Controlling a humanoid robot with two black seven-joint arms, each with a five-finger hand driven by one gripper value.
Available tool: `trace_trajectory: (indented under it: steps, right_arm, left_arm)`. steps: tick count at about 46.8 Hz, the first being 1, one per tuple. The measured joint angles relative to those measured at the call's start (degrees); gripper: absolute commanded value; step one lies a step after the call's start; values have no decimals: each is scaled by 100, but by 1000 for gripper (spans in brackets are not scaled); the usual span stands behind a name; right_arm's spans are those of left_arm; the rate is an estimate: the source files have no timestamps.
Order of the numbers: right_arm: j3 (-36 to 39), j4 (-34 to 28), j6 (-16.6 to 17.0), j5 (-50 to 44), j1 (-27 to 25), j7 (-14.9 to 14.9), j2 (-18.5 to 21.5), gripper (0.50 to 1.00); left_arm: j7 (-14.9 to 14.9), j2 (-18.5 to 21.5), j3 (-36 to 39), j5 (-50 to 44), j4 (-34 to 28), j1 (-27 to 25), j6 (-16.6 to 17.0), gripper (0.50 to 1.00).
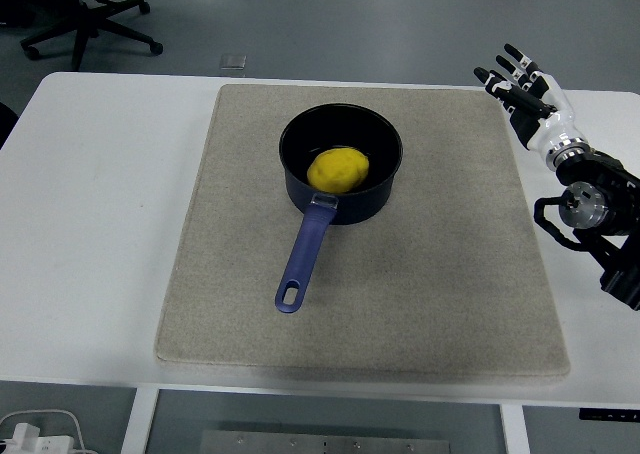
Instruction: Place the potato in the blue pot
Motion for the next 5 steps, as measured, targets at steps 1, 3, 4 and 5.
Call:
trace_trajectory:
  steps: [1, 3, 4, 5]
  right_arm:
    - [-2, -22, 13, 0, -2, -2, 12, 930]
    - [-2, -54, 34, -1, -2, -4, 25, 930]
    - [-2, -62, 40, 0, -2, -5, 27, 930]
    - [-2, -71, 42, -1, -2, -6, 32, 930]
  left_arm:
    - [0, 0, 0, 0, 0, 0, 0, 994]
    - [0, 0, 0, 0, 0, -1, 0, 994]
    - [0, 0, 0, 0, 0, -1, 0, 994]
    - [0, 0, 0, 0, 0, -1, -1, 994]
